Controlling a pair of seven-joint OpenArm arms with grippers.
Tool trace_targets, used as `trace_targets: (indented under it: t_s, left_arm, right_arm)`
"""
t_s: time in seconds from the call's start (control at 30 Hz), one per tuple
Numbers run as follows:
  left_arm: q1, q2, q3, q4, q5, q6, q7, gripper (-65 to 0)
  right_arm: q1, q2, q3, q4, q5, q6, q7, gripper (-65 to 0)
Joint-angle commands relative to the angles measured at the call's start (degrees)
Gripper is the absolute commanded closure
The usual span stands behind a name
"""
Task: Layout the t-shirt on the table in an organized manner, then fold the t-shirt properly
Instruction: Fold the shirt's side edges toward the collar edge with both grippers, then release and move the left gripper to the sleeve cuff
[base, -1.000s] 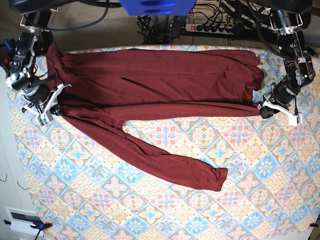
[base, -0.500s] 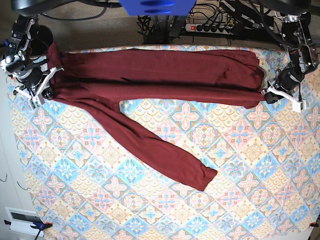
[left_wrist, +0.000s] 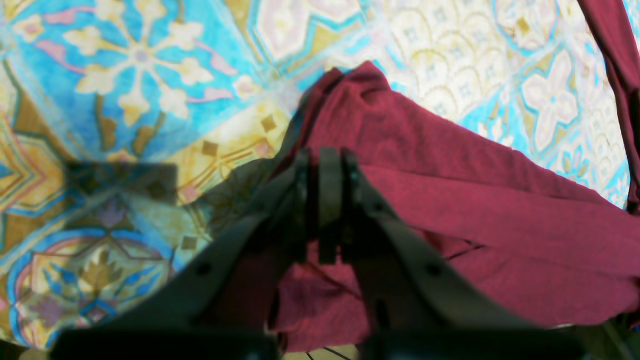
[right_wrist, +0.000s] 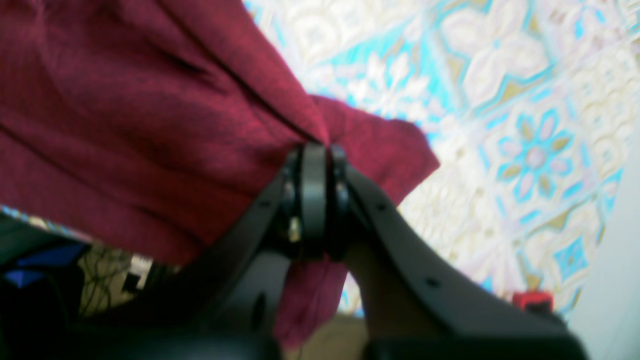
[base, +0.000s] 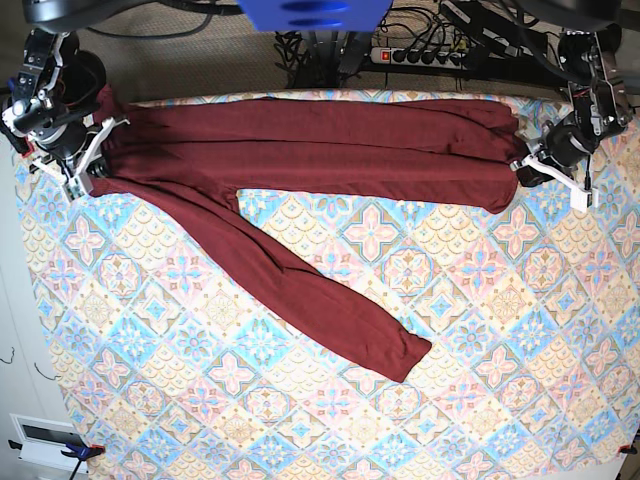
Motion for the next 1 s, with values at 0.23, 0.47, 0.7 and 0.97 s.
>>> trace_targets:
  t_s: [0.23,0.47,0.7,0.97]
  left_arm:
    - [-0.45,-1.20,-0.37,0.89,2.36,-0.20,4.55,-8.1]
    - [-1.77,-1.46,-0.81,1.68,-1.07,-0.20,7.36,-35.5]
    - [-9.07,2.58,-7.31,1.68,-3.26,-0.11,7.80,-43.8]
    - [-25.25,7.77,-3.36,-6.94,-0.89,0.33,7.80,-43.8]
  right_arm:
    - [0.29,1.31,0.58,0.59,0.37,-0.27,-1.59,-9.3]
    - [0.29,1.13,0.75,1.03,-3.41,-0.27,-1.33,-27.5]
    - [0.47,1.04,0.75,3.05,-3.85,-0.27,-1.15,-27.5]
    - [5.48,0.16,0.49,4.11,-3.67,-0.27,-1.33,-27.5]
